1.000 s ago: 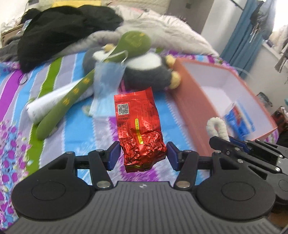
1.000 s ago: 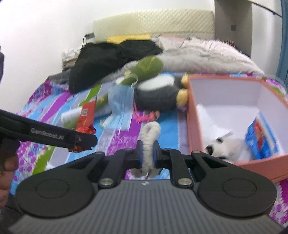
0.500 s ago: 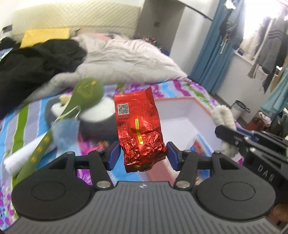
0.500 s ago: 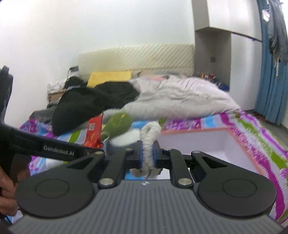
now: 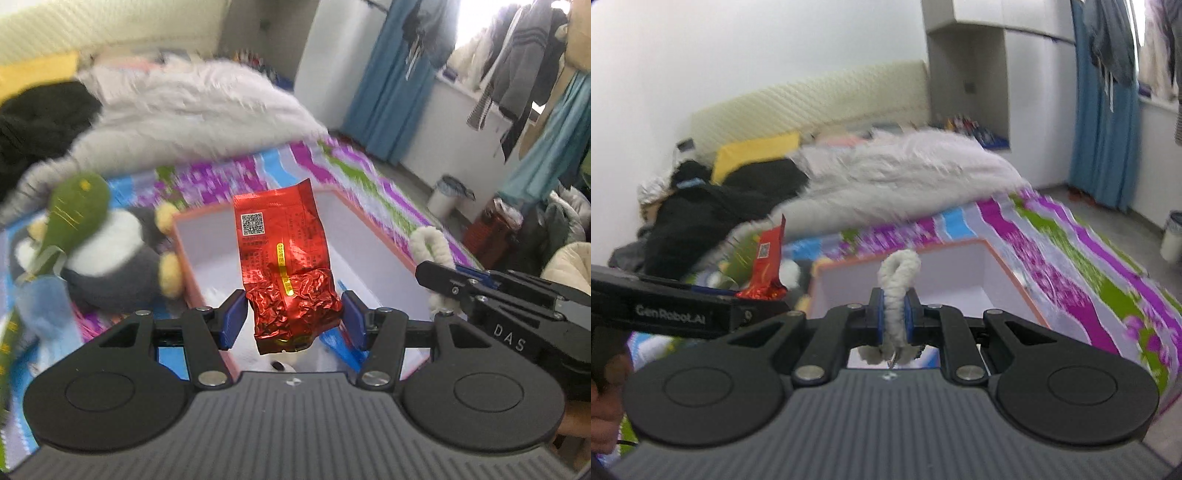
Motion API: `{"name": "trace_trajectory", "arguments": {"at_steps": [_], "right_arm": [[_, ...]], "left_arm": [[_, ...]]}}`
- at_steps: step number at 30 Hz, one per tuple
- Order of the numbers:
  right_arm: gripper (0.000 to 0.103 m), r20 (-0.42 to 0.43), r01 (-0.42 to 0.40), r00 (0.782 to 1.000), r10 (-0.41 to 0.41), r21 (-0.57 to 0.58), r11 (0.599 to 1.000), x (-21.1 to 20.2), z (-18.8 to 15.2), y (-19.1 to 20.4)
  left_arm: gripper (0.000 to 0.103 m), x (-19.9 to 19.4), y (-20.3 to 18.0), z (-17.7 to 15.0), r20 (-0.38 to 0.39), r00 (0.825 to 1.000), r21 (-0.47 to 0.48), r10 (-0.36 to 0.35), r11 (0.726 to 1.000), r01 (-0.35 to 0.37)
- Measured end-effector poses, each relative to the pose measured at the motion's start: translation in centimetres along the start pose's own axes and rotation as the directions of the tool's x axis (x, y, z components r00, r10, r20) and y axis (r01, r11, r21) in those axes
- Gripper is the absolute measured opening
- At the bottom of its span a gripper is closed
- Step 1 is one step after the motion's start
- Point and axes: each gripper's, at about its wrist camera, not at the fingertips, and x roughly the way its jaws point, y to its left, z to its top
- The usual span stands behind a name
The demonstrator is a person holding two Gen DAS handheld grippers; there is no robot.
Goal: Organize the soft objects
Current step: 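Carry the tea packet and hair tie toward the pink box with both grippers, then open both grippers to drop the tea packet and hair tie into the box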
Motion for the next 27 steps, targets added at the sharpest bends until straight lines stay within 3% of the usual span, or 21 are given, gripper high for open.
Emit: {"name": "trace_trajectory", "arguments": {"at_steps": [7, 13, 18, 22, 27], "right_arm": [[0.015, -0.144, 0.028, 0.989, -0.023, 0.036, 0.999, 3.3, -2.8, -2.7], [0.016, -0.223, 0.043, 0.974, -0.029, 0.056, 0.998, 5.2, -5.0, -4.1], [0.02, -0.256, 0.053, 0.966, -0.036, 0.059, 0.997, 5.8, -6.0, -4.4], [0.04, -0.253, 0.041, 0.967, -0.024, 0.063, 0.997, 5.6, -6.2, -4.3], [0.04, -0.228, 0.04, 0.973, -0.027, 0.054, 0.998, 4.8, -5.9, -4.0]], "left_arm": [[0.061, 6.3, -0.1, -0.4, -0.137, 0.99, 0.015, 0.011, 1.0, -0.009], [0.061, 9.4, 0.0, -1.1, -0.199, 0.98, 0.022, 0.031, 0.999, -0.027], [0.067, 10.3, 0.1, -1.4, -0.225, 0.973, 0.025, 0.046, 0.999, -0.042], [0.07, 10.0, -0.3, -1.5, -0.225, 0.973, 0.032, 0.044, 0.999, -0.038], [0.07, 8.7, -0.5, -1.3, -0.197, 0.979, 0.03, 0.043, 0.999, -0.038]]}}
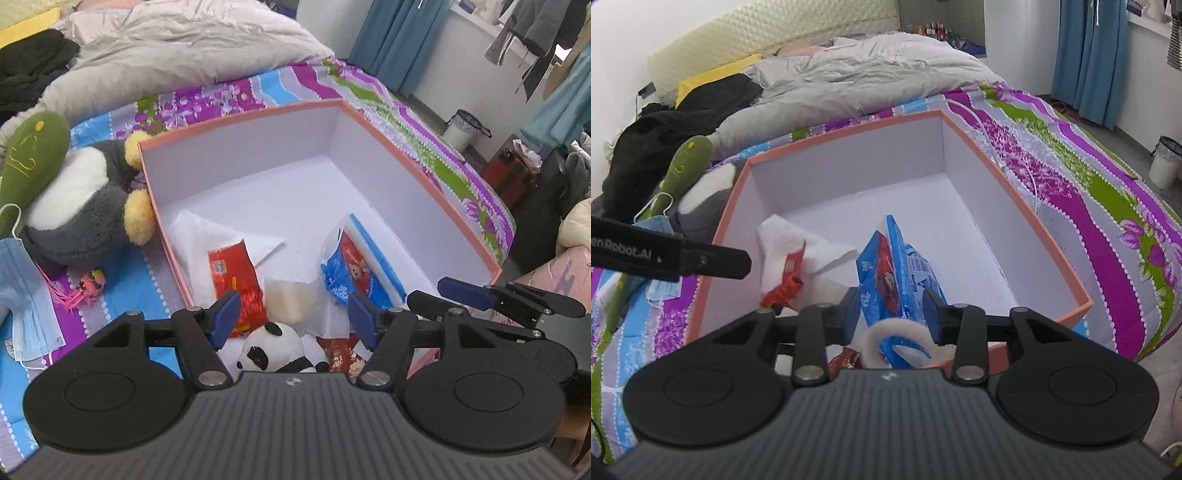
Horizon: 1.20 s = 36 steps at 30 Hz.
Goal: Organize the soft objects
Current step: 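Open both grippers to drop the tea packet and hair tie into the box, then withdraw both tools from the box back toward the plush pile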
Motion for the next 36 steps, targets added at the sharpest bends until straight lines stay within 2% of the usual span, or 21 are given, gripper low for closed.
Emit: {"name": "trace_trajectory", "arguments": {"at_steps": [8, 18, 29, 36], "right_arm": [[0.04, 0.099, -0.011, 0.995, 0.01, 0.016, 1.0, -2.6, 0.6, 0.7], [0.04, 0.214, -0.061, 0.975, 0.061, -0.007, 0.998, -6.6, 0.8, 2.9], [0.04, 0.267, -0.115, 0.956, 0.125, -0.054, 0.992, -8.7, -0.5, 6.5], [0.04, 0.26, -0.142, 0.952, 0.159, -0.084, 0.986, -8.7, -1.7, 8.9]], "left_arm": [[0.07, -4.4, -0.5, -1.0, 0.125, 0.992, 0.004, 0.007, 1.0, -0.007], [0.07, -10.4, -0.9, -3.3, 0.267, 0.963, 0.036, 0.029, 0.999, -0.04], [0.07, -14.6, 2.1, -6.6, 0.319, 0.945, -0.027, 0.072, 0.997, -0.067], [0.07, -16.2, 4.5, -8.6, 0.328, 0.937, -0.078, 0.118, 0.992, -0.097]]}}
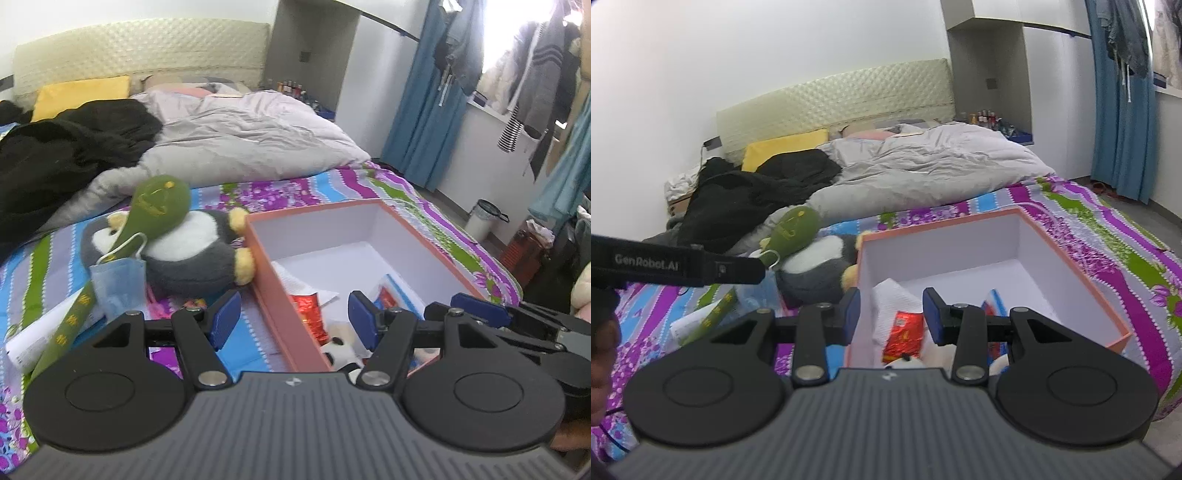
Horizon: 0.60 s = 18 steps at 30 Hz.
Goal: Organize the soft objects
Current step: 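Withdraw both tools from the box back toward the plush pile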
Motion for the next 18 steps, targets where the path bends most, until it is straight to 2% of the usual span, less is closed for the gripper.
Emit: {"name": "trace_trajectory", "arguments": {"at_steps": [10, 18], "right_arm": [[0.04, -0.019, -0.035, 0.999, 0.035, -0.025, 0.999, 0.2, -1.6, 3.3], [0.04, -0.047, -0.054, 0.998, 0.052, -0.045, 0.998, 0.8, -3.0, 5.6]], "left_arm": [[0.07, -1.3, 3.7, -2.3, -0.011, 0.998, -0.036, 0.067, 0.997, -0.068], [0.07, -1.8, 6.5, -4.5, -0.037, 0.995, -0.074, 0.093, 0.993, -0.096]]}}
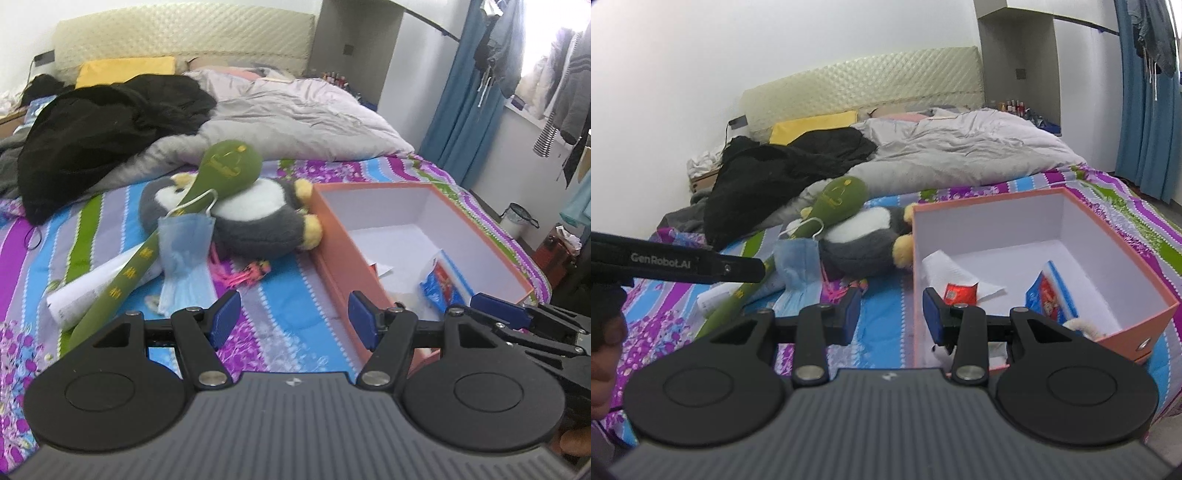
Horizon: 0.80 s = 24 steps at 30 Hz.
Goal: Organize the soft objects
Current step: 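Withdraw both tools from the box back toward the plush pile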
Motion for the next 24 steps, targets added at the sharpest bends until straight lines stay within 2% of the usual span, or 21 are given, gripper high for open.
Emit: {"name": "trace_trajectory", "arguments": {"at_steps": [16, 24], "right_arm": [[0.04, -0.061, -0.029, 0.998, 0.028, -0.016, 0.999, 1.6, -3.3, 4.2], [0.04, -0.138, -0.043, 0.99, 0.039, -0.028, 0.999, 2.4, -6.2, 5.9]], "left_arm": [[0.072, -0.4, 4.8, -4.6, -0.053, 0.997, -0.06, 0.058, 0.996, -0.061], [0.072, -1.1, 6.9, -7.7, -0.106, 0.992, -0.106, 0.069, 0.991, -0.08]]}}
